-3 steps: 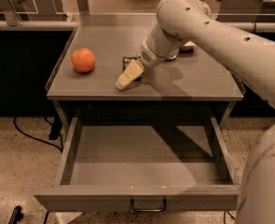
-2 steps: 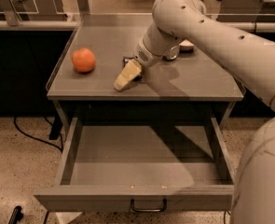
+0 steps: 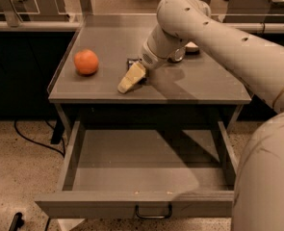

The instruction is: Place rxbar blueberry into top drawer

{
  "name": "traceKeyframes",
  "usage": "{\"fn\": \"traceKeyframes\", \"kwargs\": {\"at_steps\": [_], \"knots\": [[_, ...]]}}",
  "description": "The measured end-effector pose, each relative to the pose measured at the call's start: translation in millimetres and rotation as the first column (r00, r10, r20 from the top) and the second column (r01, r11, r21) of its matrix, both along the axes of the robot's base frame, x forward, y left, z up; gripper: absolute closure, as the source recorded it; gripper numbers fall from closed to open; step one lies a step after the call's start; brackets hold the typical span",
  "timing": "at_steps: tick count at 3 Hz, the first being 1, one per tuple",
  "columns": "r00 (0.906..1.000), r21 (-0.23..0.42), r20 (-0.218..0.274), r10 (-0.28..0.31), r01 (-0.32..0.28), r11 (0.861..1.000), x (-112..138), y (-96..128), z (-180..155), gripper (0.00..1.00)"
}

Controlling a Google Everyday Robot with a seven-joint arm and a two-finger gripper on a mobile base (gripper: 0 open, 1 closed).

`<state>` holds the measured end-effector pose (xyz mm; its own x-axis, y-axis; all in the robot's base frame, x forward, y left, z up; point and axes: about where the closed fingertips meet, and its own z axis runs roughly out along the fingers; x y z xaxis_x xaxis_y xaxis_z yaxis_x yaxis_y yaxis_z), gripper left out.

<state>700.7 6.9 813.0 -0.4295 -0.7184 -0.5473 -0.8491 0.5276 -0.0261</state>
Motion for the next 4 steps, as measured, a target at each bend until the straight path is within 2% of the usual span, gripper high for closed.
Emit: {"fn": "traceKeyframes", "kwargs": {"at_steps": [1,4], "knots": [[1.0,0.0,0.0,0.0,0.0,1.0,0.0,0.0,0.0,0.18],[1.0,0.0,0.0,0.0,0.0,1.0,0.0,0.1,8.9,0.87]]}}
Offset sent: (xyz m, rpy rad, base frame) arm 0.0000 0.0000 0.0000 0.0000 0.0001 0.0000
